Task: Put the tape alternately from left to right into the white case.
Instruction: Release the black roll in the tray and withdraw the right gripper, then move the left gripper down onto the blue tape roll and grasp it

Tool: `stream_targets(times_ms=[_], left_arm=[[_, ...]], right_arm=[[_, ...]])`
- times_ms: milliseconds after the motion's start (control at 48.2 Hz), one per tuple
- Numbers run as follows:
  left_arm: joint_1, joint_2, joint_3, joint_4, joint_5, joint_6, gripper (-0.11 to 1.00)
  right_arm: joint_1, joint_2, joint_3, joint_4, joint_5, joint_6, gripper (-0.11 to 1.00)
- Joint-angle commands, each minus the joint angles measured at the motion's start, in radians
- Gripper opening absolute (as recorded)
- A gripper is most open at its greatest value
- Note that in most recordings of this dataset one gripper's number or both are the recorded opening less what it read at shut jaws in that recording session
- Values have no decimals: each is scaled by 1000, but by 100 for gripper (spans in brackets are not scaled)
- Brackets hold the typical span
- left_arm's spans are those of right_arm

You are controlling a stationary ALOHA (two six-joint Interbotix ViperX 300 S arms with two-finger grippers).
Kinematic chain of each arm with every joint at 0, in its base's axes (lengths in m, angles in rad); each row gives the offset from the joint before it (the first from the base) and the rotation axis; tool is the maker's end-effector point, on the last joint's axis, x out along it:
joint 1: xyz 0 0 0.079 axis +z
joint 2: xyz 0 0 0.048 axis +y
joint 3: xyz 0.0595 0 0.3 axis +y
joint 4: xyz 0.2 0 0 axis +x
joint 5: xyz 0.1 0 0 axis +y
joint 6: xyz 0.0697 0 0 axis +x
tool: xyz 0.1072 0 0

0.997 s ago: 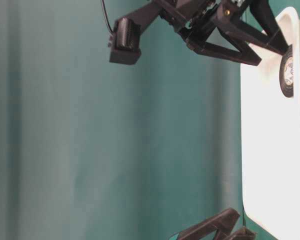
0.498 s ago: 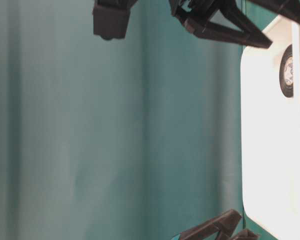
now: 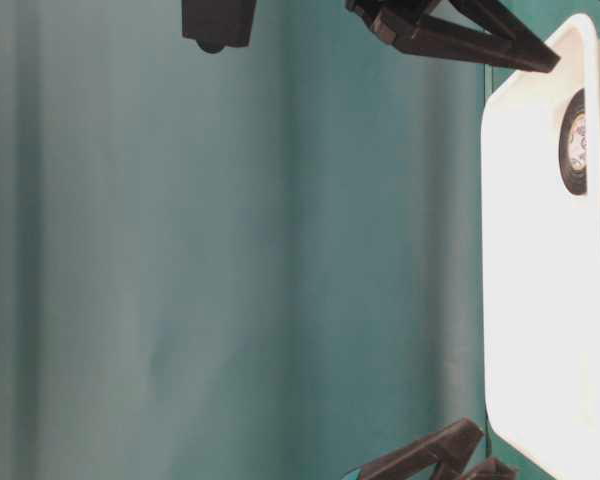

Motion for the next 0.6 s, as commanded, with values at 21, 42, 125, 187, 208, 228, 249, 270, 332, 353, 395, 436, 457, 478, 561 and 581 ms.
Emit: stream_targets(times_ms=[21,42,125,187,208,228,249,270,332,353,395,436,457,478,561,581], left_arm=[[0,-14,-14,0,-5,-2,90],[0,-14,-14,0,-5,-2,90],[2,-15,-15,-2,-5,-2,90],[2,-14,-14,-2,-5,-2,90],[2,-15,-14,0,-5,-2,90],[2,-14,-14,0,-5,-2,90],[2,-15,-14,0,-5,-2,90],[0,-15,-14,0,-5,-2,90],[0,-15,-14,-2,0,-2,90],[-3,-15,-14,0,2,-2,90],[-6,-15,-14,0,3,-2,90],[-9,-15,-14,0,11,-2,90],[-11,-17,-14,0,15,-2,90],[-12,-18,-14,0,20,-2,90],[-18,-26,-12,-2,48,-2,90],[-20,-28,-12,0,54,-3,90]], right_arm=[[5,-18,-11,0,-12,0,83],[5,-20,-11,0,-12,0,83],[5,-20,-9,0,-12,0,83],[5,-18,-9,0,-12,0,83],[5,-20,-11,0,-12,0,83],[3,-18,-9,0,-12,0,83],[5,-18,-9,0,-12,0,83],[5,-18,-9,0,-12,0,83],[5,-20,-11,0,-14,0,83],[5,-18,-11,0,-12,0,83],[5,-20,-9,0,-14,0,83],[5,-18,-11,0,-14,0,83],[5,-18,-9,0,-14,0,83],[5,-18,-9,0,-14,0,83],[5,-18,-9,-2,-15,0,83],[5,-18,-9,-2,-15,0,83]])
